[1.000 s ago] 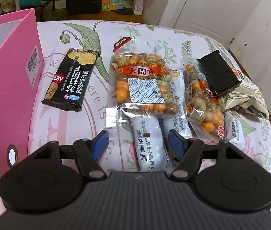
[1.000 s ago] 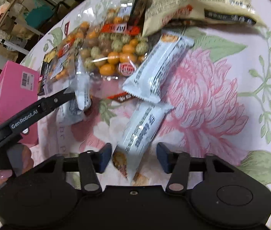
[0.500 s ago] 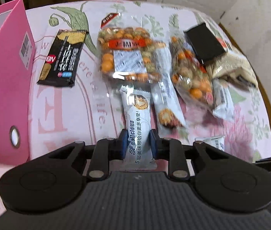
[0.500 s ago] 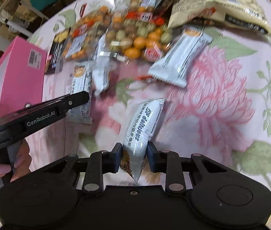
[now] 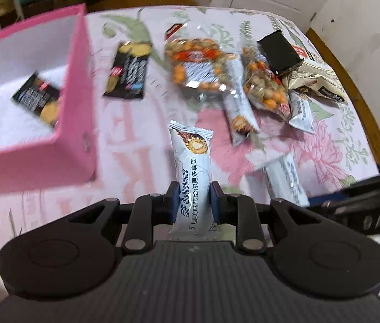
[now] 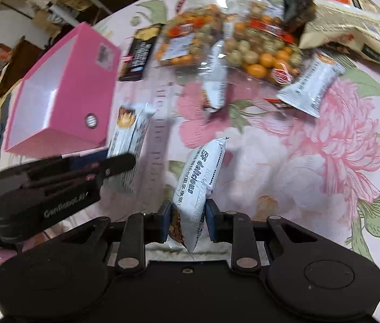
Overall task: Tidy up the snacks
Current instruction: 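Carry both white bars over the pink box and open both tools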
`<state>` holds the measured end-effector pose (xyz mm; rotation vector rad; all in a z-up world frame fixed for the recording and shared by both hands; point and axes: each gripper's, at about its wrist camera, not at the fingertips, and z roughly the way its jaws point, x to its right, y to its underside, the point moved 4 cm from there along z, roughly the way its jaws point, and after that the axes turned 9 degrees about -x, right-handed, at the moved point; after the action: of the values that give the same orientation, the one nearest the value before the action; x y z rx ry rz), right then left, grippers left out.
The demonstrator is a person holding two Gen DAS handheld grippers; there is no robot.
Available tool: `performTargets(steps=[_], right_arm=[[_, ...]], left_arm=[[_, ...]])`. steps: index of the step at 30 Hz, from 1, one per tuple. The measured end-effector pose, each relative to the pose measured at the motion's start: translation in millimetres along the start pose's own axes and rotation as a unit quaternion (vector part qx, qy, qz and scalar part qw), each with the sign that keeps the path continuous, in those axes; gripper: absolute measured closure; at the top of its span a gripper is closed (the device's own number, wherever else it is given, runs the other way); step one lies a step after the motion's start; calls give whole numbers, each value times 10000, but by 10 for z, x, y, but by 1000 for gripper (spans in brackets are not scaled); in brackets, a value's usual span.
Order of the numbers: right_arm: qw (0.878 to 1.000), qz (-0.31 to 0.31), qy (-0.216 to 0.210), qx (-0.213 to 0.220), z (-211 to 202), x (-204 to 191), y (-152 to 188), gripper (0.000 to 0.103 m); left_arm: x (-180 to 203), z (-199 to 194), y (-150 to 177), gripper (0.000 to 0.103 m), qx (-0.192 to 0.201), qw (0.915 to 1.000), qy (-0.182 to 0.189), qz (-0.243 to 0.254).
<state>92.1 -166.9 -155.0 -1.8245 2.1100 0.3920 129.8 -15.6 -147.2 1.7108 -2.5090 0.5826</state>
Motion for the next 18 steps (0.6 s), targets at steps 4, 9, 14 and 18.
performTargets(steps=[4, 9, 14, 18], right_arm=[[9994, -276, -184, 48, -118, -246, 59, 72], [9954, -819, -496, 52, -284, -724, 143, 72], [9862, -1548, -457, 369, -532, -1186, 162, 72], [9804, -1734, -629, 691, -793, -1381, 137, 72]], left_arm=[[-177, -257, 197, 80, 119, 9993, 196, -278], [-324, -522, 471, 80, 235, 9977, 3, -637], [-533, -890, 580, 80, 568, 9939, 64, -943], [-728, -1283, 591, 80, 1037, 9876, 81, -1174]])
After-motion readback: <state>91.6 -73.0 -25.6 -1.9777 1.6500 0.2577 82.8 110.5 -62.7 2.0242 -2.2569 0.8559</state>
